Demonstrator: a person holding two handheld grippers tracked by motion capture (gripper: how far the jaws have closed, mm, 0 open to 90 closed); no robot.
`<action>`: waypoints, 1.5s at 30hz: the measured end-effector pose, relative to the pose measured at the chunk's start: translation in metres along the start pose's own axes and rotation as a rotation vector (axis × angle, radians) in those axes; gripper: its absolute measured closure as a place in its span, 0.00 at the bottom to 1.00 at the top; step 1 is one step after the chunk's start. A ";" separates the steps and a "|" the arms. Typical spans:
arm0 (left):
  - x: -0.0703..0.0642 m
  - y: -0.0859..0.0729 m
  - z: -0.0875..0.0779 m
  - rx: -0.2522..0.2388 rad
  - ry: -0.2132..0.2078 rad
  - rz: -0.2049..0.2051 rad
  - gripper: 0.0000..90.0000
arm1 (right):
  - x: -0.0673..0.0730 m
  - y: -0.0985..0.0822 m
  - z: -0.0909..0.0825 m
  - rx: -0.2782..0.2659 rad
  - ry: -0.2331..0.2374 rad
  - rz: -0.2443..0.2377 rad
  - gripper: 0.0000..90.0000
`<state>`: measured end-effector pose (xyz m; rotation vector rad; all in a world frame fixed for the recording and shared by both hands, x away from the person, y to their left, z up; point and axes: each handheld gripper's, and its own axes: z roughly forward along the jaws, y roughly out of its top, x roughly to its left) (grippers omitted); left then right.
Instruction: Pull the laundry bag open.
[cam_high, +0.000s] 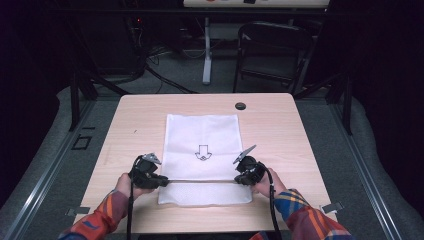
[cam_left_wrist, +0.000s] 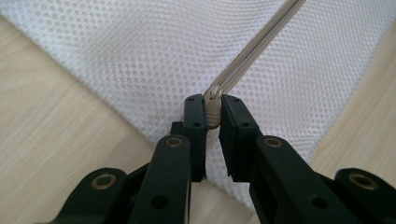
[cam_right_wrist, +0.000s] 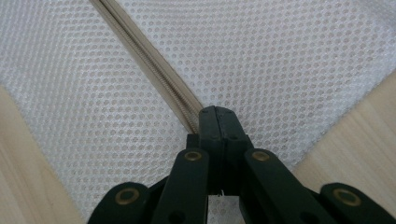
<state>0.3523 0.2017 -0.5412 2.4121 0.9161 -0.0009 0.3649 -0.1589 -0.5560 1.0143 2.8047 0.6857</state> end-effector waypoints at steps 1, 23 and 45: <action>0.000 0.000 -0.001 0.005 0.004 -0.002 0.90 | 0.000 0.000 0.000 0.000 0.001 0.001 1.00; 0.007 -0.010 -0.008 0.023 0.020 -0.037 0.90 | 0.000 0.000 0.000 0.002 -0.002 -0.003 1.00; 0.013 -0.018 -0.011 0.046 0.032 -0.094 0.90 | -0.003 -0.001 -0.002 0.017 0.000 -0.005 1.00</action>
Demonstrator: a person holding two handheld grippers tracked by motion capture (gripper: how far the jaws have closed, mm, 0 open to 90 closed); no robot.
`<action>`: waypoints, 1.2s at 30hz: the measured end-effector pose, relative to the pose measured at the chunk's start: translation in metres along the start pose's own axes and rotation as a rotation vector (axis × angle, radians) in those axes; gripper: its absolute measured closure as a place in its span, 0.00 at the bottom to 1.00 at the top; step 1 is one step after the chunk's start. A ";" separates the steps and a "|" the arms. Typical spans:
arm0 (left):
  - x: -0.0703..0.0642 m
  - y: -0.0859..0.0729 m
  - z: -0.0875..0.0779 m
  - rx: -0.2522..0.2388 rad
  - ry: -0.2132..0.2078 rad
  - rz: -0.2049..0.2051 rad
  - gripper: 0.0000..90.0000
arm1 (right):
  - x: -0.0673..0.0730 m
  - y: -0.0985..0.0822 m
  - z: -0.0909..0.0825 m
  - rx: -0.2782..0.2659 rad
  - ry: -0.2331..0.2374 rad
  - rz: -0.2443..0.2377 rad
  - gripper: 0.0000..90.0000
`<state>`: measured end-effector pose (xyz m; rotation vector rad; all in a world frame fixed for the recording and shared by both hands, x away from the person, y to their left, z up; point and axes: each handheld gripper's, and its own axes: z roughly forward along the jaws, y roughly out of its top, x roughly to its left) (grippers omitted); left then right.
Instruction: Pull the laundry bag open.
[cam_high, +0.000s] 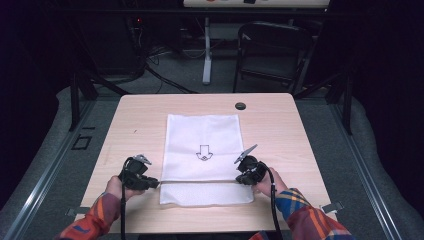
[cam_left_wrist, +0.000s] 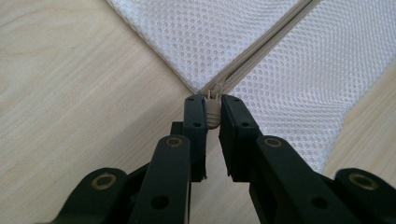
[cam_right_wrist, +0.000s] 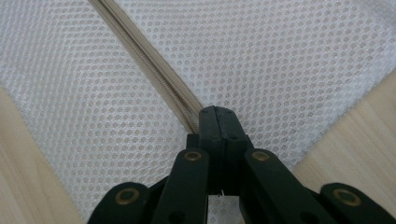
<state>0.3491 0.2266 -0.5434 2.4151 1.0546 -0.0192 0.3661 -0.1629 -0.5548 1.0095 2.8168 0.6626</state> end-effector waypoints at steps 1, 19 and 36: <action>0.000 0.000 0.000 0.007 0.002 -0.002 0.90 | 0.000 0.000 0.000 0.000 0.000 -0.001 1.00; 0.001 0.002 0.003 0.012 -0.003 0.003 0.87 | 0.004 -0.001 0.000 -0.018 -0.024 -0.052 1.00; -0.005 0.004 -0.015 -0.071 0.057 -0.039 0.17 | 0.009 -0.006 -0.038 -0.145 -0.134 -0.018 0.15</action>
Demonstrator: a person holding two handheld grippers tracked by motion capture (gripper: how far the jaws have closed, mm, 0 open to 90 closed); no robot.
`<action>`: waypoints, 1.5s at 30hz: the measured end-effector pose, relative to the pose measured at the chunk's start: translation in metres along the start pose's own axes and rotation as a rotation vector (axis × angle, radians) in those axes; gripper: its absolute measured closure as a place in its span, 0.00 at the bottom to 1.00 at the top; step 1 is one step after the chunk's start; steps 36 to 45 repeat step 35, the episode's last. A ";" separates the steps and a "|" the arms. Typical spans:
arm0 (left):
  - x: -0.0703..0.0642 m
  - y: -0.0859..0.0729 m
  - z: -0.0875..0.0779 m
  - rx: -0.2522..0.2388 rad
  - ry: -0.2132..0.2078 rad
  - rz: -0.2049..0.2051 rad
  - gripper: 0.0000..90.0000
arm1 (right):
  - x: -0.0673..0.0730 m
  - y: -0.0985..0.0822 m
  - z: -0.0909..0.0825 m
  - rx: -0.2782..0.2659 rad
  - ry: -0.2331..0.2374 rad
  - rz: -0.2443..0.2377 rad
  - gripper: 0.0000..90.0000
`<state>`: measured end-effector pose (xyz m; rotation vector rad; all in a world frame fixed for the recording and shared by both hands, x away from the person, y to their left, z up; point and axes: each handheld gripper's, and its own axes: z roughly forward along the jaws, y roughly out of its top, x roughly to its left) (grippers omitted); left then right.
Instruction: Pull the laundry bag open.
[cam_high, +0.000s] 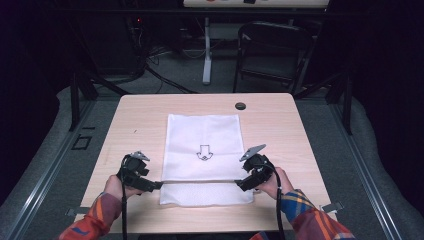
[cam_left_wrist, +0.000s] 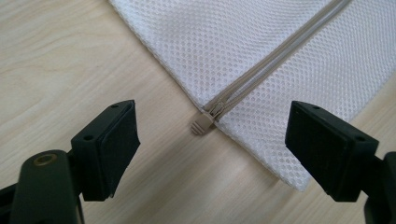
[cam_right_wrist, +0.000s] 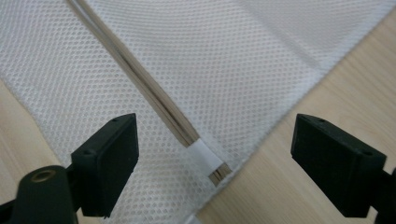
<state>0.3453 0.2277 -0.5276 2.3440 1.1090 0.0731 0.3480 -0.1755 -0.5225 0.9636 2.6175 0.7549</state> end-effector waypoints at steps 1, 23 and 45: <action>0.000 -0.001 -0.002 -0.004 0.005 -0.003 0.17 | -0.002 -0.001 -0.003 -0.008 -0.002 0.000 0.14; 0.011 -0.026 -0.017 0.004 0.131 -0.021 0.12 | -0.033 -0.067 -0.041 0.051 -0.122 0.173 0.00; 0.019 -0.027 -0.006 0.037 0.123 -0.041 0.07 | -0.044 -0.081 -0.035 0.119 -0.110 0.196 0.00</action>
